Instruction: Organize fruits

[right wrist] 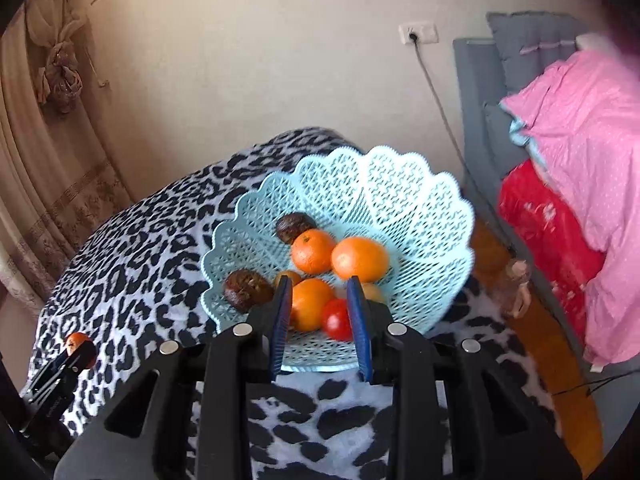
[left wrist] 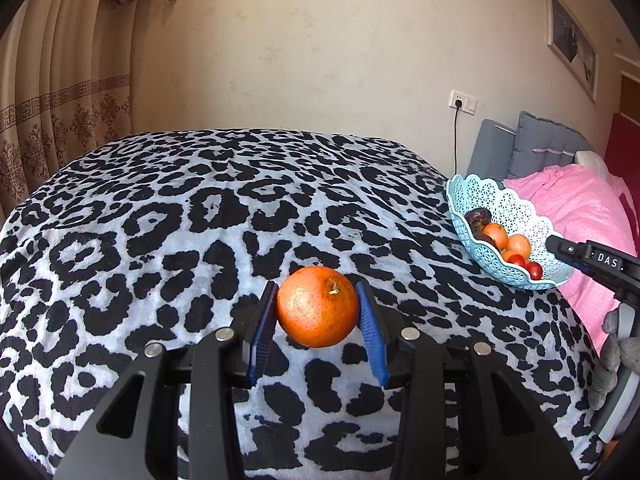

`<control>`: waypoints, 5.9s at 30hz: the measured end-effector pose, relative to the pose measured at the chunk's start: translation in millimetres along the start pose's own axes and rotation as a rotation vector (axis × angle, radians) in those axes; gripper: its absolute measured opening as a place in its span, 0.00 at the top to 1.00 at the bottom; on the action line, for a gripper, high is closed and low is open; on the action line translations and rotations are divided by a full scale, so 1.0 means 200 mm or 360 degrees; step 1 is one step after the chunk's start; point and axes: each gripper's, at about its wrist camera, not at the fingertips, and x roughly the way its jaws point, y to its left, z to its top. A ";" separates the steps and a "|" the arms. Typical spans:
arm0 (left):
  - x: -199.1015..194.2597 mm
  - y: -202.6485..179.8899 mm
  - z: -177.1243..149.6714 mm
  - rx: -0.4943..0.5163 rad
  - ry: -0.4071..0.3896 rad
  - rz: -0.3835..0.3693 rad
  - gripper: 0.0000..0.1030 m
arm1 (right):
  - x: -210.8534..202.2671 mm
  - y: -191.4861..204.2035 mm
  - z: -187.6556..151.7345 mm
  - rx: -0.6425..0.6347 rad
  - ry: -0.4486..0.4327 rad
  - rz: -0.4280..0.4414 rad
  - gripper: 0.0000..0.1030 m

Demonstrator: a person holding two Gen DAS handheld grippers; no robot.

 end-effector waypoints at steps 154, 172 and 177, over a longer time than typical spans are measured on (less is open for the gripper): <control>-0.25 -0.58 0.19 0.0177 -0.0157 0.0465 0.05 | -0.24 0.14 -0.08 -0.0451 -0.0136 0.0032 0.05; -0.22 -0.62 0.17 0.0225 -0.0135 0.0442 0.05 | -0.23 0.15 -0.09 -0.0486 -0.0147 -0.0017 0.05; -0.21 -0.62 0.16 0.0234 -0.0128 0.0431 0.05 | -0.22 0.14 -0.09 -0.0481 -0.0139 -0.0029 0.05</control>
